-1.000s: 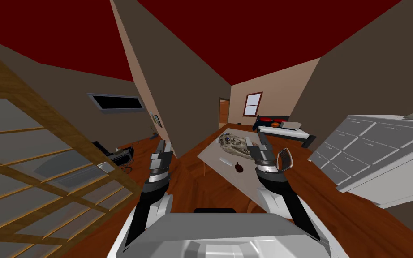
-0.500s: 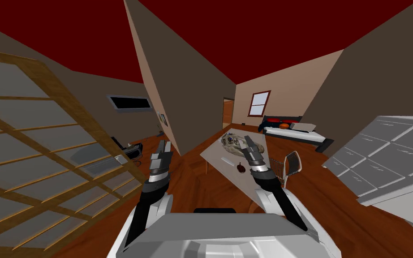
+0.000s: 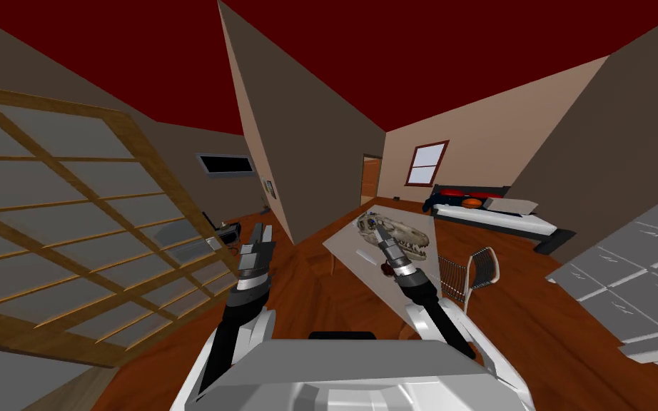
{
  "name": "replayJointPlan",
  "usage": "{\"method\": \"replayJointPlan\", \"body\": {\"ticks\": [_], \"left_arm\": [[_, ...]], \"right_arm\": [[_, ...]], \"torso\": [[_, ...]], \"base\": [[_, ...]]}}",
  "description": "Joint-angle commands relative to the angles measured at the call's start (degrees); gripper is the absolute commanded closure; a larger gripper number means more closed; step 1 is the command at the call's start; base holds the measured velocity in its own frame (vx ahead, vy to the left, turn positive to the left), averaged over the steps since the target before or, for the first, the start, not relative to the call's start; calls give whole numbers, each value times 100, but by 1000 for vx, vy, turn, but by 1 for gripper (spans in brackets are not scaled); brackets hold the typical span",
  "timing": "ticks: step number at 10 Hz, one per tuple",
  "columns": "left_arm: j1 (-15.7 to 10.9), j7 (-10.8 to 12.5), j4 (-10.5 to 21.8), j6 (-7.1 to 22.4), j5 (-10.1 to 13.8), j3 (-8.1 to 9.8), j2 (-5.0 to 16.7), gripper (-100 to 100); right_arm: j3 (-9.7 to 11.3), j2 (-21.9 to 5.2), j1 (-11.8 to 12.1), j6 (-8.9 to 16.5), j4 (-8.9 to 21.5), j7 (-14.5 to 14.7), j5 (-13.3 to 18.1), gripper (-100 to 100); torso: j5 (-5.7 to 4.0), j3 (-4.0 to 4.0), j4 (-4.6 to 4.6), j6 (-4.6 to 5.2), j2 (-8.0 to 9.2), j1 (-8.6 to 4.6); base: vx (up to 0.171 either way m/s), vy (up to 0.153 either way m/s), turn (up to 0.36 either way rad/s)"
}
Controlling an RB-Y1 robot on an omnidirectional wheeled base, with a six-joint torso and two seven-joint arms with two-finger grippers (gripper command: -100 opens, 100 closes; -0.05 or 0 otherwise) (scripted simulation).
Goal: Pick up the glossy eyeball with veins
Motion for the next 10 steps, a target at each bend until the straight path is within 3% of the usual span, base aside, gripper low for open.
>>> {"method": "replayJointPlan", "body": {"ticks": [1,2,4,5,7,8,10], "left_arm": [[0,0,0,0,0,0,0,0],[0,0,0,0,0,0,0,0],[0,0,0,0,0,0,0,0],[1,0,0,0,0,0,0,0],[0,0,0,0,0,0,0,0],[1,0,0,0,0,0,0,0],[1,0,0,0,0,0,0,0]], "right_arm": [[-1,-41,-40,42,29,-20,174,-100],[104,-196,-109,158,255,-39,399,-100],[104,-196,-109,158,255,-39,599,-100],[217,-352,-183,280,496,-55,828,-100],[217,-352,-183,280,496,-55,1045,-100],[338,-508,-262,405,752,-68,1273,-100],[338,-508,-262,405,752,-68,1509,-100]], "torso": [[0,0,0,0,0,0],[1,-4,-1,1,-8,5],[1,-3,-1,0,-6,1],[1,-5,-2,1,-10,5],[0,-3,-1,1,-5,0],[1,-6,-2,2,-11,3],[0,-4,-1,2,-7,0]], "base": [[-21,-10,-15],[-33,-16,180],[-31,-21,71],[-42,-16,212],[-31,-22,59],[-38,-17,255],[-31,-21,39]]}}
